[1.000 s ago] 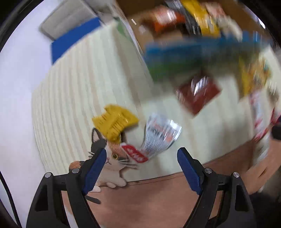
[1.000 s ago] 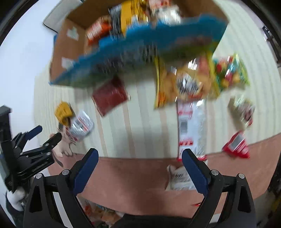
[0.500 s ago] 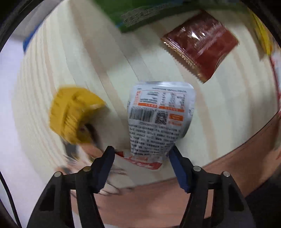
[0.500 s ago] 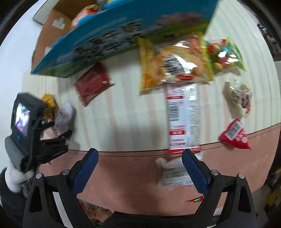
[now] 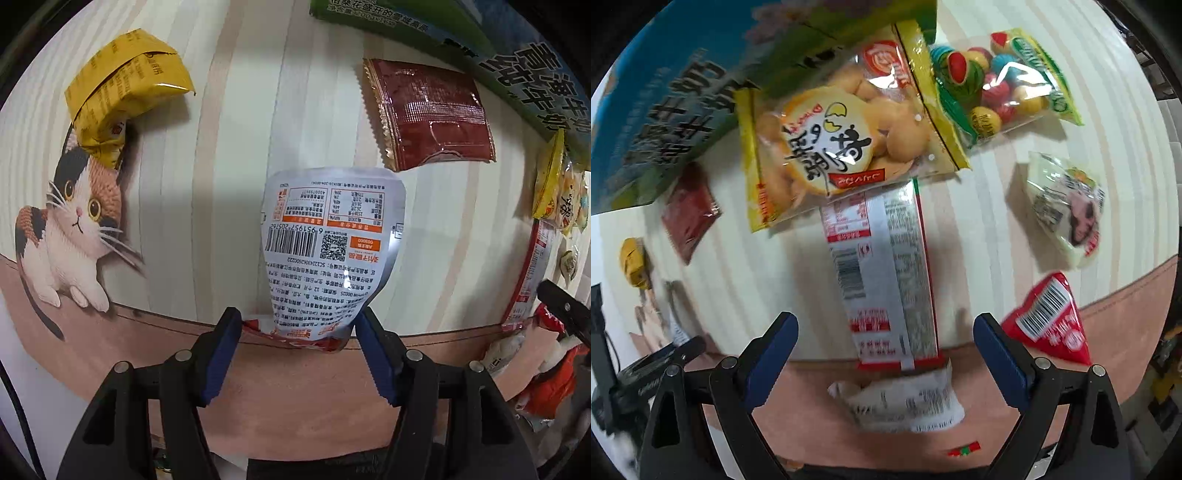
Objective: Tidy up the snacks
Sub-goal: 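Grasp the silver pouch with the left gripper while the right gripper grasps the red-white strip packet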
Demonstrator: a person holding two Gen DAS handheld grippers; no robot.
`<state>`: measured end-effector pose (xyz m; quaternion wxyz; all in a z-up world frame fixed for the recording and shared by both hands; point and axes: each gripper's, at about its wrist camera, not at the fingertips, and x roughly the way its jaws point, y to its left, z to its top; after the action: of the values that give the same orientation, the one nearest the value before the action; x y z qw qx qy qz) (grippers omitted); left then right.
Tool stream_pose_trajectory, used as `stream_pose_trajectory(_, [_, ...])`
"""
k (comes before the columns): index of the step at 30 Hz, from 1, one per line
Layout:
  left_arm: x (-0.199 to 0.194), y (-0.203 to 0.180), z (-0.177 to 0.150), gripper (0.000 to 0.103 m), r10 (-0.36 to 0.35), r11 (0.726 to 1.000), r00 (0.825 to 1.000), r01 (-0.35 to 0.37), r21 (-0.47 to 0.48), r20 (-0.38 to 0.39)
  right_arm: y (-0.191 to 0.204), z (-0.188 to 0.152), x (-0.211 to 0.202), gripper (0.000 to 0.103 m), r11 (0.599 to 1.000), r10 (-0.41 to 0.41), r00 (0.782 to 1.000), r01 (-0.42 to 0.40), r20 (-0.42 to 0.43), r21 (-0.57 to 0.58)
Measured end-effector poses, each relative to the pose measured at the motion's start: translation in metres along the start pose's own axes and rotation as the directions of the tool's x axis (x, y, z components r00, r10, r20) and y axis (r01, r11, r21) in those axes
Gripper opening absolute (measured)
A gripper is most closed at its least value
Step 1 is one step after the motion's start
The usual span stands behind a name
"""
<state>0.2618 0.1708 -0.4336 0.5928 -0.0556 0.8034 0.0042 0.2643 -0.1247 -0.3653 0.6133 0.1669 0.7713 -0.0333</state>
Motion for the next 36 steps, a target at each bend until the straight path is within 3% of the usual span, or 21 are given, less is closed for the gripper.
stream_pose_trajectory(6, [0.008, -0.014, -0.012, 0.064, 0.025, 0.999, 1.0, -0.026, 0.025, 0.013, 0.016, 0.001, 0.026, 0.091, 0.998, -0.053, 0.998, 0.052, -0.018, -0.031])
stream_pose_trajectory(14, [-0.005, -0.027, -0.017, 0.064, 0.084, 0.995, 0.995, -0.087, 0.055, 0.059, 0.036, -0.013, 0.033, 0.086, 0.982, -0.156, 0.984, 0.164, 0.083, -0.095])
stream_pose_trajectory(17, [-0.002, -0.029, -0.014, 0.064, 0.082, 0.995, 0.996, -0.084, 0.05, 0.044, 0.045, -0.021, 0.031, 0.067, 0.98, -0.157, 0.982, 0.169, 0.108, -0.105])
stream_pose_trajectory(18, [-0.001, -0.029, -0.01, 0.064, 0.088, 0.995, 0.995, -0.09, 0.051, 0.038, 0.048, -0.024, 0.03, 0.055, 0.979, -0.16, 0.981, 0.172, 0.113, -0.105])
stream_pose_trajectory(19, [0.0, -0.031, -0.008, 0.064, 0.094, 0.994, 0.995, -0.096, 0.056, 0.034, 0.048, -0.026, 0.028, 0.054, 0.975, -0.182, 0.977, 0.195, 0.114, -0.106])
stream_pose_trajectory(22, [0.001, -0.037, -0.009, 0.064, 0.089, 0.993, 0.996, -0.089, 0.074, 0.014, 0.047, -0.029, 0.028, 0.051, 0.976, -0.172, 0.978, 0.186, 0.114, -0.117])
stream_pose_trajectory(29, [-0.023, -0.04, -0.029, 0.064, -0.001, 0.997, 1.0, -0.001, 0.083, 0.03, 0.007, -0.025, 0.003, 0.048, 0.99, -0.101, 0.991, 0.108, 0.086, -0.089])
stream_pose_trajectory(33, [-0.035, -0.029, -0.03, 0.064, -0.007, 0.999, 0.998, 0.005, 0.04, 0.06, -0.006, -0.021, -0.001, 0.049, 0.99, -0.105, 0.992, 0.112, 0.076, -0.088])
stream_pose_trajectory(36, [-0.034, -0.026, -0.013, 0.064, 0.032, 0.999, 0.996, -0.033, 0.021, 0.08, 0.009, -0.009, 0.011, 0.056, 0.987, -0.128, 0.99, 0.133, 0.056, -0.086])
